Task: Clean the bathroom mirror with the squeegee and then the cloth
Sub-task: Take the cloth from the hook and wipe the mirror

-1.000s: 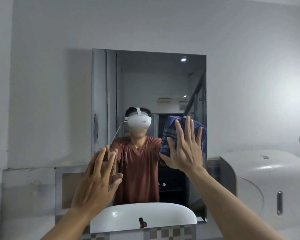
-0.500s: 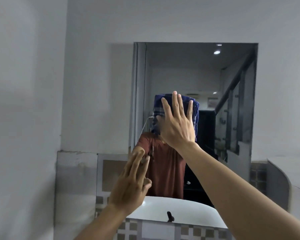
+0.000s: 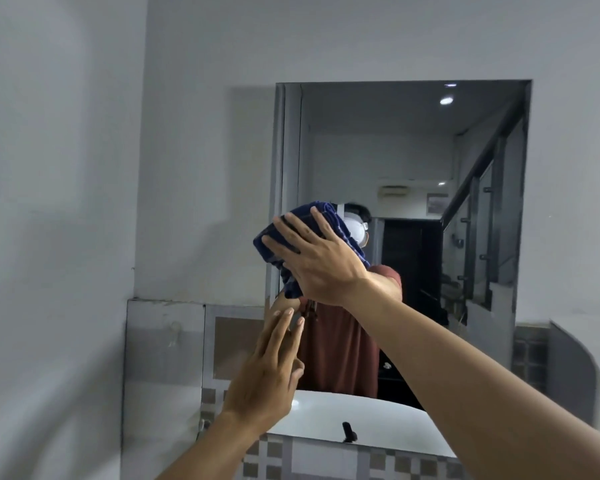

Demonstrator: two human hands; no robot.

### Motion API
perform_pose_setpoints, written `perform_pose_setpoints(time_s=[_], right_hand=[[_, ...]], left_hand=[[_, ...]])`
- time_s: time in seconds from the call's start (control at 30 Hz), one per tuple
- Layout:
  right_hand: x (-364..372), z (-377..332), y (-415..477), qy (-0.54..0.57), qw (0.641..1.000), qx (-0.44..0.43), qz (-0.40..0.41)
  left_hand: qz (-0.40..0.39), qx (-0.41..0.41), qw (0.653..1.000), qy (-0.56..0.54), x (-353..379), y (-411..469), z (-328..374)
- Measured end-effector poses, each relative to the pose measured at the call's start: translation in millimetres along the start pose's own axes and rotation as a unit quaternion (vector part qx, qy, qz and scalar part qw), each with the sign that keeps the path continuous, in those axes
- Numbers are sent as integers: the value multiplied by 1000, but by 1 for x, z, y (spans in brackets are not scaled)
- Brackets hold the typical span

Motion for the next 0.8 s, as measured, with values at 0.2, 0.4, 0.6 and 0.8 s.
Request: perform_pose_setpoints(time_s=[0.2,0.4,0.6,0.8], right_hand=[[11,-1,-49,26,999,19,3],[13,27,-89,19,994,105,19],[7,62,-123,22,980,195,41],[3,101,-151,22,965,254,53]], left_hand=[[-2,19,1000,-20,-1,0,0],[8,5,1000,-12,-15,9,-2],[76,0,997,-15,-70,67,-1],[66,32,996,55,-95,135,13]])
Point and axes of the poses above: each hand's wrist, its own y-axis towards the middle knuckle, its own x-axis out of the palm, z = x × y, the point moved 9 cm from there along y, towards the middle knuckle, and after that the axes turned 3 degrees about -z, right-handed, at the moved point
